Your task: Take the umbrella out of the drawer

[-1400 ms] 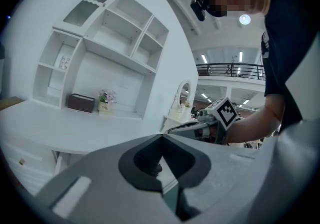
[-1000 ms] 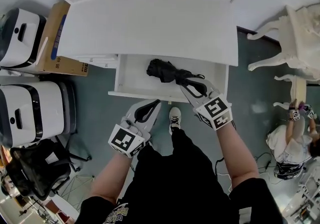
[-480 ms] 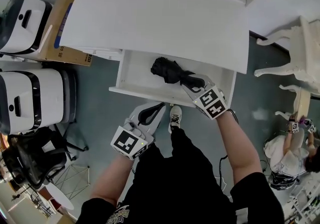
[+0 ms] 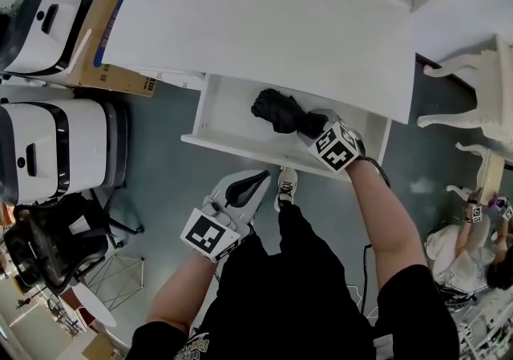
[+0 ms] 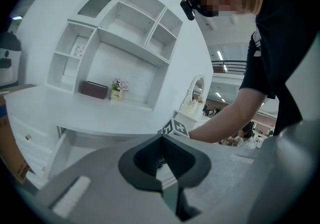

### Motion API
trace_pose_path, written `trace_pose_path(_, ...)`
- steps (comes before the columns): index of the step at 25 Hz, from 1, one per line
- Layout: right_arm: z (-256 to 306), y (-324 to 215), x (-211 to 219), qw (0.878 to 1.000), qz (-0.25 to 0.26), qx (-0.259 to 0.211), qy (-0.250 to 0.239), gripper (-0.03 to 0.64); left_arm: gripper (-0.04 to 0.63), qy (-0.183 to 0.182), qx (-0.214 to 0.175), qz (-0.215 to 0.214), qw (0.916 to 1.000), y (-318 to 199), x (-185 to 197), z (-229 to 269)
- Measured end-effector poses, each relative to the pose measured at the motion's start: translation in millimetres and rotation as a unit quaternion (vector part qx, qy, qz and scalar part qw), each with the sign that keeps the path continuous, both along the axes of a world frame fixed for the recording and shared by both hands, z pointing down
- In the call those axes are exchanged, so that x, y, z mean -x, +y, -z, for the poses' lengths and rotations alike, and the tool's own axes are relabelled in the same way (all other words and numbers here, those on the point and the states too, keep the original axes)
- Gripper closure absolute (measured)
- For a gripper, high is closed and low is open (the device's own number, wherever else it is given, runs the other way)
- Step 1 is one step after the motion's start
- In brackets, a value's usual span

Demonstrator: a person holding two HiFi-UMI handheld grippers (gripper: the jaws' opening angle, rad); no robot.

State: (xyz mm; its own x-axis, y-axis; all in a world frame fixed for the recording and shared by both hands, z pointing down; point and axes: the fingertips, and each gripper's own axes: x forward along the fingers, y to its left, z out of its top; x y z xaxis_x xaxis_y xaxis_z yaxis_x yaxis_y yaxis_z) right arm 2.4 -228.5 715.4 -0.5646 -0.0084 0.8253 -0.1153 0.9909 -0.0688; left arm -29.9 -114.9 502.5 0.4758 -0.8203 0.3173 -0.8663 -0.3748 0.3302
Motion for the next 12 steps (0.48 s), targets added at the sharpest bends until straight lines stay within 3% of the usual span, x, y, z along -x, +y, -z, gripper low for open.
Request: trace_pose_path(12,-30,-2,9,0.997,0.058,-0.006,0.045,0.356,0.594,0.005,0.017,0.009,0.9998,5,5,-8)
